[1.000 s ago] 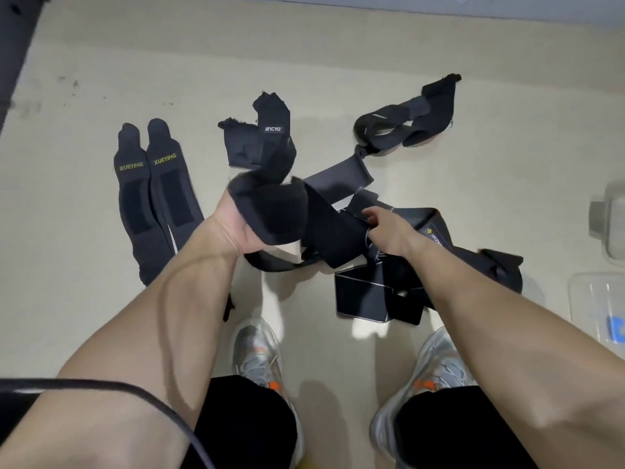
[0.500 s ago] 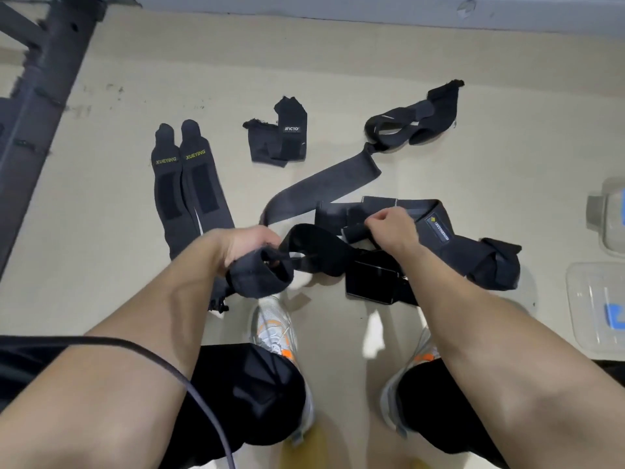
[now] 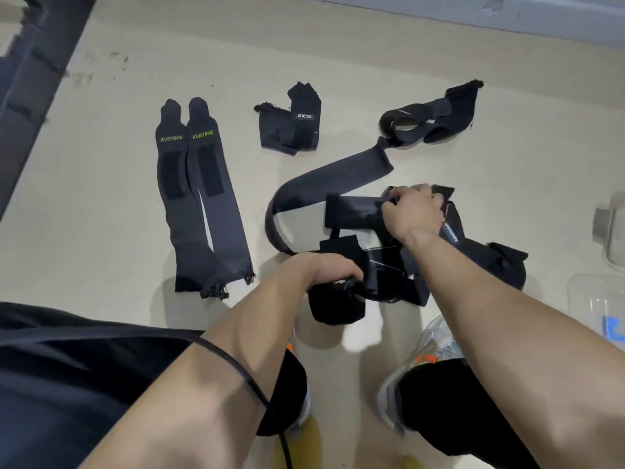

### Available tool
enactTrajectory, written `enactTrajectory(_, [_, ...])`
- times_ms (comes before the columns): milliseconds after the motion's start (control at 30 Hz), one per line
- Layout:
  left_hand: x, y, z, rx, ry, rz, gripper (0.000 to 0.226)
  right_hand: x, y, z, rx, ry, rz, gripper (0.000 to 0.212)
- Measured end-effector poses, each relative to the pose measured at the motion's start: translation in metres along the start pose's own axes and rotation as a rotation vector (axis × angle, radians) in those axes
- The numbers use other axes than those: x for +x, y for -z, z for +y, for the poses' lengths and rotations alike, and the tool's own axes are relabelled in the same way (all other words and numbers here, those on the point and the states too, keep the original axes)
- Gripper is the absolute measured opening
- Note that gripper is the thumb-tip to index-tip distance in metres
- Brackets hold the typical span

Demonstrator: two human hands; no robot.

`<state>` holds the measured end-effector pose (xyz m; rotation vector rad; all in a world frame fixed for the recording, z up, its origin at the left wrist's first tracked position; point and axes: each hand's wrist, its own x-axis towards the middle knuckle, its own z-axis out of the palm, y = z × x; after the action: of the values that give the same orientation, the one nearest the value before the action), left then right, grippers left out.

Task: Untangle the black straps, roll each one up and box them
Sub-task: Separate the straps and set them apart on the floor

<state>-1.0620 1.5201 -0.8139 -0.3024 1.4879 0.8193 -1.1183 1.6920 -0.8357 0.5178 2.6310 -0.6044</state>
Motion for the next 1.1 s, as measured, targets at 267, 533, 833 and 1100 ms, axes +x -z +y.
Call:
enactTrajectory(267, [0.018,0.046,-0.054,0.011,-0.041,0.402,0.010,-0.003,-0.088,-0.116,0.172,0.330,-0.673,0.032])
enactTrajectory(533, [0.029,0.063,-0.094,-0.157,-0.049,0.393,0.021,0.010,-0.148,-0.127,0.159,0.308,-0.531,0.011])
enactTrajectory(833, [0.026,0.065,-0.079,-0.151,-0.048,0.349,0.036,0.058,0.007,-0.100,1.617,-0.119,-0.558,0.024])
enactTrajectory(1100, [0.028,0.063,-0.058,-0.369,-0.194,0.605,0.029,0.067,0.054,-0.068,1.859,-0.292,-0.470,0.031])
